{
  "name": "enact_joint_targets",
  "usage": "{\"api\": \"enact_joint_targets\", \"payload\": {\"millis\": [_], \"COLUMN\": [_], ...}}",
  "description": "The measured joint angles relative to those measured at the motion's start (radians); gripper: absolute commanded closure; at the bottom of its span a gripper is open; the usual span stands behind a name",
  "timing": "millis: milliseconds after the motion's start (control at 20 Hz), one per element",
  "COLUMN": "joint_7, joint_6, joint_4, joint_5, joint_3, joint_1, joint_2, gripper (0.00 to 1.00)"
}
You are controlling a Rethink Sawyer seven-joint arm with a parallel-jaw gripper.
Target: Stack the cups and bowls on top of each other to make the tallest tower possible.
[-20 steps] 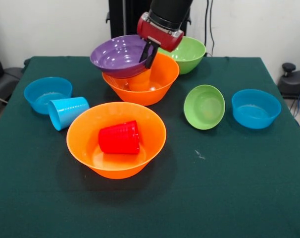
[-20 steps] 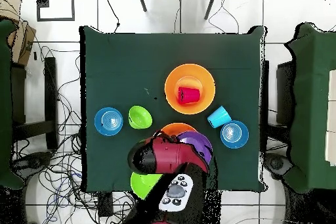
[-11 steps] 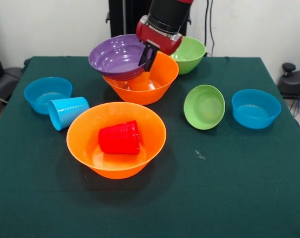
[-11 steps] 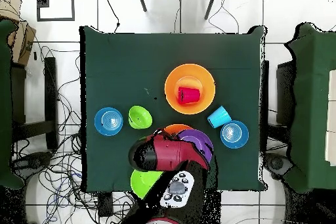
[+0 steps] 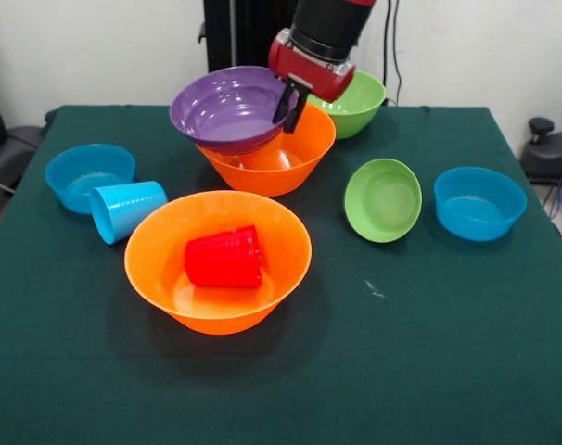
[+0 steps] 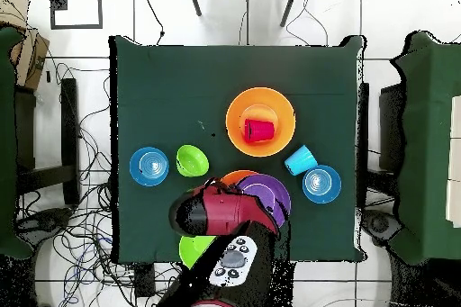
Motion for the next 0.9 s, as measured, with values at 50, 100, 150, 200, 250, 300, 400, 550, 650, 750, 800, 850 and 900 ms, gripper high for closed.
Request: {"api": "enact_joint_targets", "payload": {"millis": [50, 100, 150, 200, 250, 300, 400, 550, 650, 750, 800, 850, 900], "joint_7": [0.0, 0.0, 0.0, 0.0, 0.0, 0.0, 0.0, 0.0, 0.0, 0.0, 0.0, 0.0, 0.0], "joint_6": [-0.001, -0.002, -0.003, -0.005, -0.008, -0.01, -0.011, -0.011, -0.011, -0.011, -0.011, -0.011, -0.011], "joint_4": [0.002, 0.005, 0.007, 0.009, 0.01, 0.012, 0.019, 0.033, 0.048, 0.064, 0.068, 0.08, 0.089], "joint_5": [0.001, 0.001, 0.002, 0.002, 0.002, 0.002, 0.002, 0.001, 0.001, 0.001, 0.001, 0.001, 0.001], "joint_3": [0.0, 0.0, 0.0, 0.0, -0.001, -0.001, -0.001, -0.001, -0.001, -0.001, -0.001, -0.001, -0.001], "joint_1": [0.001, 0.001, 0.002, 0.002, 0.002, 0.002, 0.002, 0.001, -0.003, -0.009, -0.012, -0.017, -0.02], "joint_2": [0.0, -0.001, -0.001, -0.002, -0.003, -0.004, -0.008, -0.021, -0.037, -0.056, -0.061, -0.076, -0.086], "gripper": [1.0, 1.0, 1.0, 1.0, 1.0, 1.0, 1.0, 1.0, 1.0, 1.0, 1.0, 1.0, 1.0]}}
